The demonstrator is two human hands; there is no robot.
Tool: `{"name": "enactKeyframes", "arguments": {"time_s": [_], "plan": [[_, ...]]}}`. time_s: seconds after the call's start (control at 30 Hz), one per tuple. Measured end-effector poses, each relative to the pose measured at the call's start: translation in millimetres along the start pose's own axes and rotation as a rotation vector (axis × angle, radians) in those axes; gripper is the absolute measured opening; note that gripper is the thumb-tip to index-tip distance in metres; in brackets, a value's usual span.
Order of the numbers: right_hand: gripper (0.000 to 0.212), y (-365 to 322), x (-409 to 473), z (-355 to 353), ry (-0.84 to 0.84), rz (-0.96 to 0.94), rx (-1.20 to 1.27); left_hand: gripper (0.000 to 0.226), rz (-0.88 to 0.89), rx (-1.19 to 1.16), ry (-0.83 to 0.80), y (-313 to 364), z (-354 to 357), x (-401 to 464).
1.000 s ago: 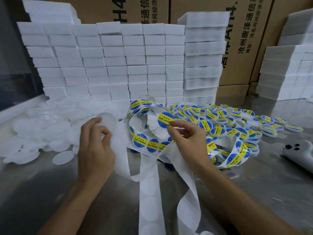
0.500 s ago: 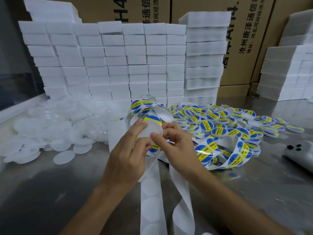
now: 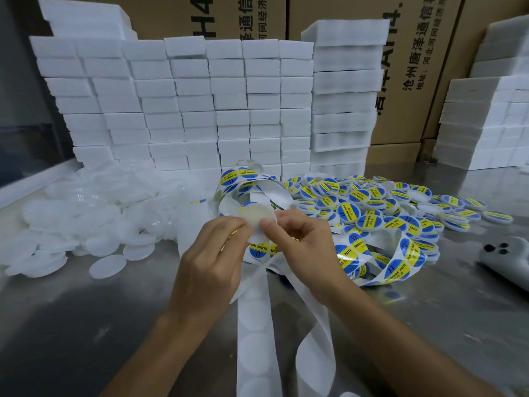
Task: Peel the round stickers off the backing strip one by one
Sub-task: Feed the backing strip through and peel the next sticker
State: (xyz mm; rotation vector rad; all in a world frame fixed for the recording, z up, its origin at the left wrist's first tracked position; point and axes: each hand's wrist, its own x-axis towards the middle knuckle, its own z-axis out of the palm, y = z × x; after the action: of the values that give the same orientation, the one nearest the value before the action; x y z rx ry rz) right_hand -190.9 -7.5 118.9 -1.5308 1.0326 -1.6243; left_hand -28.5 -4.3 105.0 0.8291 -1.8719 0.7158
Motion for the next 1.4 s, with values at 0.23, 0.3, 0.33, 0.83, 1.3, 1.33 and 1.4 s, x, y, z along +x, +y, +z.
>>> {"name": "enactKeyframes", "arguments": {"time_s": [0.23, 0.3, 0.33, 0.83, 1.3, 1.33, 1.4], "plan": [[0.023, -4.3, -0.8, -1.1, -0.044, 0.032, 0.010, 0.021, -0.017, 0.020, 0.060, -6.8, -0.3, -1.6], [0.020, -3.7, 0.3, -2.0, -0.017, 0.055, 0.009, 0.012, -0.123, -0.076, 0.100, -6.9, -0.2, 0.0], [0.012, -1.5, 2.1, -3.3, 0.026, 0.052, 0.012, 0.008, -0.190, -0.136, 0.117, -6.7, 0.2, 0.6], [0.019, 2.7, 8.2, -12.1, 0.175, 0.038, -0.051, 0.016, -1.411, -1.236, 0.150, -13.1, -2.2, 6.5], [0.004, -2.1, 1.7, -2.6, 0.003, 0.158, 0.075, 0.041, -1.417, -1.345, 0.028, -9.9, -0.7, 5.9], [0.004, -1.9, 1.2, -2.0, 0.000, 0.156, 0.070, 0.042, -1.413, -1.351, 0.021, -9.7, -0.7, 6.1], [0.004, -1.9, 0.5, -1.4, -0.003, 0.154, 0.071, 0.042, -1.408, -1.358, 0.010, -9.3, -1.2, 6.3]]}}
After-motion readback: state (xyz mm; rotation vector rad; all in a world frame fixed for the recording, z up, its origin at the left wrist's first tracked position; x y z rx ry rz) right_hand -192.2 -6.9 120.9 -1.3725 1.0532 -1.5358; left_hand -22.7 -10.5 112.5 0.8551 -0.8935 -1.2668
